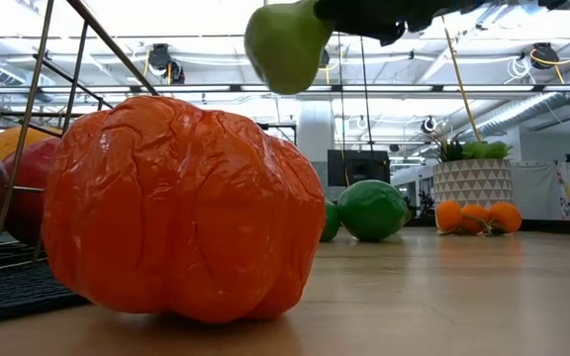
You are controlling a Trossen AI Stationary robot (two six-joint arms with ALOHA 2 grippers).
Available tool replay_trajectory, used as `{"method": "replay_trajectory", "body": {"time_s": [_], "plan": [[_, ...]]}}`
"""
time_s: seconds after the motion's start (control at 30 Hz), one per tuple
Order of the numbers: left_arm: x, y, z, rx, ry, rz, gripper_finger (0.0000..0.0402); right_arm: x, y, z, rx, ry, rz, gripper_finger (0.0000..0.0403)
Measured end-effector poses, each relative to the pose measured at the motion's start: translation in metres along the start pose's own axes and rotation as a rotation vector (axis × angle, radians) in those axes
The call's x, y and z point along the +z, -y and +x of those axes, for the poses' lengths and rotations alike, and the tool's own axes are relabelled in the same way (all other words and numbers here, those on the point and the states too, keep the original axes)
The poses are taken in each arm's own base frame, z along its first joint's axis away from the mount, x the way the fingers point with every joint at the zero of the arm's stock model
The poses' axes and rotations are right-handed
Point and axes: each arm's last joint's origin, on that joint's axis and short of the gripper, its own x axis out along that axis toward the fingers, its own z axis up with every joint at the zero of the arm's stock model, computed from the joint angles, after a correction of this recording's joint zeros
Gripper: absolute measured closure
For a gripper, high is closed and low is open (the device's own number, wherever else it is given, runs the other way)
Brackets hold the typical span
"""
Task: Build produce basket
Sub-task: Put the bottom pear into the gold wire basket
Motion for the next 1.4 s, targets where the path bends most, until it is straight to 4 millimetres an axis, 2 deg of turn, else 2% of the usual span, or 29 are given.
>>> {"method": "replay_trajectory", "body": {"time_s": [0.27,0.4,0.6,0.9,1.07,1.2,1.4], "plan": [[-0.016,-0.002,0.037,0.058,-0.066,-0.021,0.0037,-0.008,-0.004,0.006,0.002,-0.018,-0.097,0.0264],[-0.026,-0.003,0.056,0.067,-0.102,-0.019,0.0008,-0.005,-0.004,0.007,-0.002,0.002,-0.128,0.0264],[-0.034,-0.009,0.073,0.1,-0.119,-0.043,0.0021,-0.006,-0.004,0.006,-0.001,-0.001,-0.153,0.0264],[-0.036,-0.012,0.077,0.066,-0.134,-0.047,0.0101,-0.005,-0.004,0.006,-0.001,0.005,-0.149,0.0264],[-0.036,-0.011,0.076,0.061,-0.134,-0.035,0.0091,-0.005,-0.004,0.006,-0.001,0.006,-0.146,0.026],[-0.035,-0.009,0.074,0.052,-0.13,-0.033,0.008,-0.004,-0.004,0.006,0.002,0.017,-0.119,0.024],[-0.031,-0.011,0.064,0.033,-0.145,-0.029,0.0102,0.005,-0.001,0.0,-0.008,0.051,-0.101,0.0186]]}}
